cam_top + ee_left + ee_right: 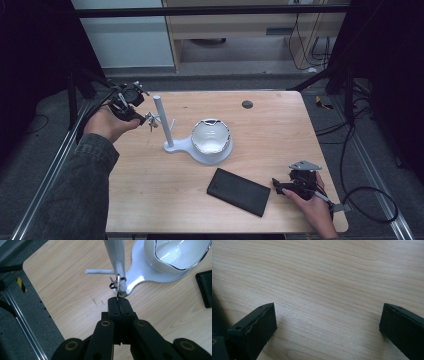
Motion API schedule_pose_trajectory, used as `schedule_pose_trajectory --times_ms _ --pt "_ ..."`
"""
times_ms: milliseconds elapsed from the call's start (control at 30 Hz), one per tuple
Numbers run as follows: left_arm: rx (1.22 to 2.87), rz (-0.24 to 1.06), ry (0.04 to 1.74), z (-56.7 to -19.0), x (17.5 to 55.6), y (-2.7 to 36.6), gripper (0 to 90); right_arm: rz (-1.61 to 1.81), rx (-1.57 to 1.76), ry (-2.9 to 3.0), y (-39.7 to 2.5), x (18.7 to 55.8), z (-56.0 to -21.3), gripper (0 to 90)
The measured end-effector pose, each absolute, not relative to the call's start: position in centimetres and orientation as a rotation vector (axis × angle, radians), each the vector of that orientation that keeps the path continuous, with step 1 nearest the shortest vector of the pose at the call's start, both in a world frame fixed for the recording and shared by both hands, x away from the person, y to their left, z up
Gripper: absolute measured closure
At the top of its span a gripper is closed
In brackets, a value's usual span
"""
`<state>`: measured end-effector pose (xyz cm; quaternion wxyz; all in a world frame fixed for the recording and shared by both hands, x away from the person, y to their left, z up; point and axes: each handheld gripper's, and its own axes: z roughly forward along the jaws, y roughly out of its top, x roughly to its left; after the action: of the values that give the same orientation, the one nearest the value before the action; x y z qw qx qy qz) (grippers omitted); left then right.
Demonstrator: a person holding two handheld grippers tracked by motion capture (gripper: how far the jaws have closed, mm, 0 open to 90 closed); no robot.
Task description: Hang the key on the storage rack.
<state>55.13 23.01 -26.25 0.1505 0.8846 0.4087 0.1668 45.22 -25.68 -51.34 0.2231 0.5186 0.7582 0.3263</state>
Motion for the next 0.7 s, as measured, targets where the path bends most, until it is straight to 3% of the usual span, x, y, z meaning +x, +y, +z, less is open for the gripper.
schedule_pose_trajectory --times_ms 167,267,533,700 --pt "2.529 0.481 1.152 -26.7 55.2 23.2 89.3 0.901 1.435 2.094 -25.7 45.2 -51.3 1.3" --pt "2.482 0.530 1.139 -26.6 54.6 23.5 76.7 0.901 1.436 2.094 -25.7 45.2 -51.3 1.3" --pt "2.413 0.620 1.032 -27.4 50.1 24.3 64.1 0.899 1.435 2.095 -25.7 45.2 -51.3 1.3" --pt "2.402 0.638 0.992 -29.5 48.0 23.6 43.2 0.900 1.434 2.095 -25.7 45.2 -51.3 1.3"
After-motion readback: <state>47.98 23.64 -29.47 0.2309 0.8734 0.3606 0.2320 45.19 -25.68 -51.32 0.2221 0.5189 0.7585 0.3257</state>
